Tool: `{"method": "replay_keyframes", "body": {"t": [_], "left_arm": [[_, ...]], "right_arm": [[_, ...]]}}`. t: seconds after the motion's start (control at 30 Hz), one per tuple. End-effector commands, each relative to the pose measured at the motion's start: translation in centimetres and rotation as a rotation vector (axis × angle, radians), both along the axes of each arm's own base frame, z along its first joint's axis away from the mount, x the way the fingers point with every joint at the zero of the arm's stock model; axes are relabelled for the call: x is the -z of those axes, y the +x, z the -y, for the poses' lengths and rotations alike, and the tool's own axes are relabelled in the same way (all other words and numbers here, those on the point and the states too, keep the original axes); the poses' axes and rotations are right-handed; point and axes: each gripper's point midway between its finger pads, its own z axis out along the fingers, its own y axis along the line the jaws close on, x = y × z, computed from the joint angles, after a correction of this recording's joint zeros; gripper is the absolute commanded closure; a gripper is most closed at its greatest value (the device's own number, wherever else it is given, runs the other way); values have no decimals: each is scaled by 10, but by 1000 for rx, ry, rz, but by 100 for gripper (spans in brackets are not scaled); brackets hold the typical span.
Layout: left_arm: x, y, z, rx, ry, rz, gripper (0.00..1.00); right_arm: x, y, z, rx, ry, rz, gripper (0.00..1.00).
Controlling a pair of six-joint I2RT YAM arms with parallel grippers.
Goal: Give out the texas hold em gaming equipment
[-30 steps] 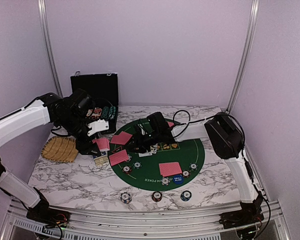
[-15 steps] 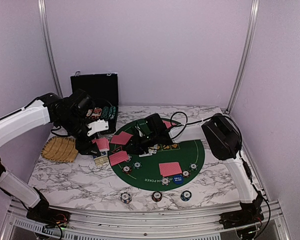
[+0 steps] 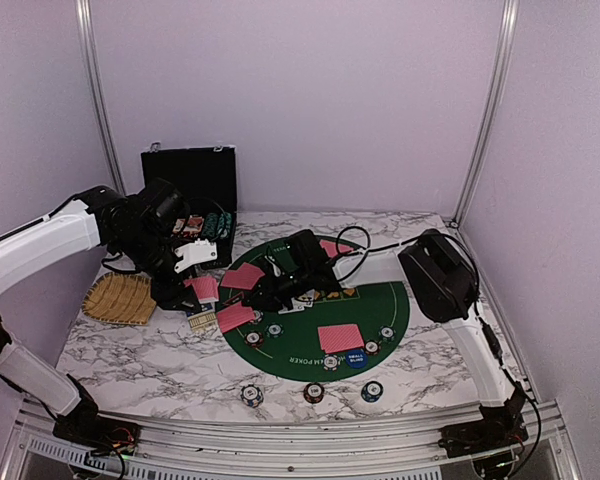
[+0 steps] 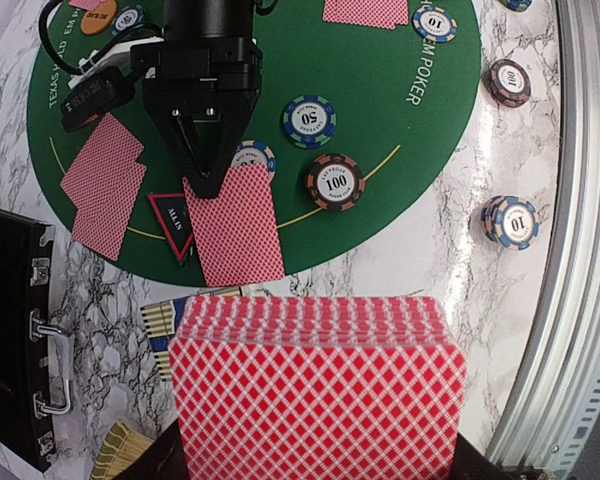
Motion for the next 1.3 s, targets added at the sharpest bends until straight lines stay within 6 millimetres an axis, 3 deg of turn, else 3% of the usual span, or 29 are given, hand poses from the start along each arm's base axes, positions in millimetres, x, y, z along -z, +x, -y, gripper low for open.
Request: {"method": "replay_keyframes", "body": {"t": [0.0,0.1,0.27,0.37,0.73,0.93,1.1,1.27], "left_arm": [[-9,-3,-1,10,-30,23,91],[-10,-3,-1,10,-31,25,91],[-10,-2,-1,10,-31,26,91],[-10,-2,-1,10,-31,27,91],[-11,-2,-1,11,-32,29,91],[-9,-4,-2,13,-29,25,91],[-9,-4,-1,15,-32,21,91],[-8,-4,-1,15,-32,19,91]], "right_arm": [[-2,-2,-8,-27,14,6,83],[-2,-2,-9,-32,13,12,85],[-10,-1,-10,-26,32,4,99],[-19,1,-10,-21,56,2,100],[-79,24,14,43,174,34,100],[-93,33,67,123,210,27,100],[-73,45,129,220,150,17,100],[-45,55,178,293,44,24,100]]}}
